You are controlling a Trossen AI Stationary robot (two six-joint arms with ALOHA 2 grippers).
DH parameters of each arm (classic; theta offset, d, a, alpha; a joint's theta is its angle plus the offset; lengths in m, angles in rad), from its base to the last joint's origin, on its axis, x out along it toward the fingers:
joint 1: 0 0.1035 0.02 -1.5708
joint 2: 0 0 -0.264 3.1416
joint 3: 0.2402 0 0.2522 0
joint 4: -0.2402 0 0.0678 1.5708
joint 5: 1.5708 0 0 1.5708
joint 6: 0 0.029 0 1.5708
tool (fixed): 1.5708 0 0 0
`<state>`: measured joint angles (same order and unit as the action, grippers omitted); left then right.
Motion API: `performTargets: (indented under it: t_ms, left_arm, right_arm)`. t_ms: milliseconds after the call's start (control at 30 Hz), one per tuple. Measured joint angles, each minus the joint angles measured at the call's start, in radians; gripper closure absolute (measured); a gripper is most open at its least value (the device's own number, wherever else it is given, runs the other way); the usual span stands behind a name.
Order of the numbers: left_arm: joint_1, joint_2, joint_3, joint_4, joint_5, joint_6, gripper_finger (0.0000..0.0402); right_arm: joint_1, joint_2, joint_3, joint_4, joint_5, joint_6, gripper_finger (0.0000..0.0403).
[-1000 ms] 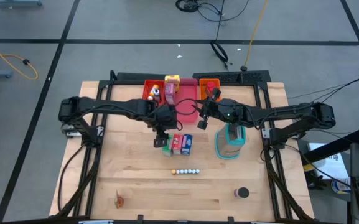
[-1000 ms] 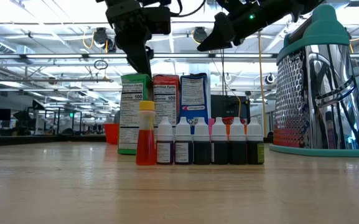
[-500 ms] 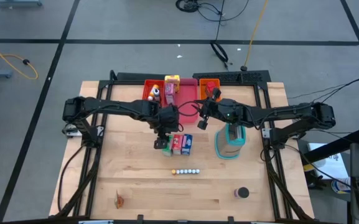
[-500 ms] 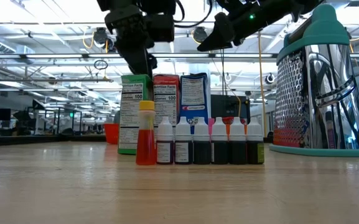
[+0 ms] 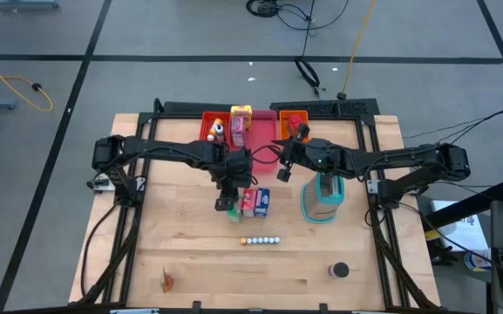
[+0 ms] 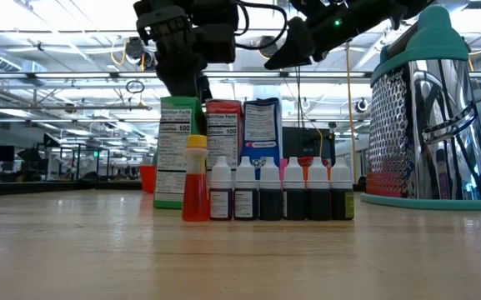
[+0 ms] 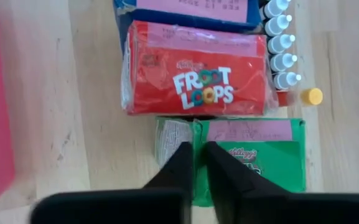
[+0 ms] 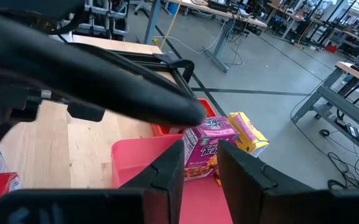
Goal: Pick & Place Kitchen Items
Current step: Put the green cereal box into the pink bin
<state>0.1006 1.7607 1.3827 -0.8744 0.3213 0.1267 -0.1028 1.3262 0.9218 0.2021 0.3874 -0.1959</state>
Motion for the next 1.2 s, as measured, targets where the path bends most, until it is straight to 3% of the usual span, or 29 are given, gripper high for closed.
performTargets:
  t_ms: [300, 633, 1000, 1200]
  left_arm:
    - [0.002, -0.016, -0.002, -0.028, -0.005, -0.032, 0.0399]
    - [0.017, -0.142, -0.002, -0.062, -0.040, -0.072, 0.0401]
    - [0.116, -0.313, -0.002, -0.057, -0.200, -0.221, 0.0401]
    - [0.200, -0.338, -0.001, 0.013, -0.314, -0.348, 0.0401]
  right_arm:
    - [0.000, 0.000, 0.000, -0.005, 0.000, 0.000, 0.0314]
    - [0.000, 0.000, 0.000, -0.005, 0.000, 0.000, 0.0314]
    - [0.000, 0.000, 0.000, -0.005, 0.000, 0.000, 0.0314]
    - [0.000, 0.000, 0.000, 0.004, 0.000, 0.000, 0.0314]
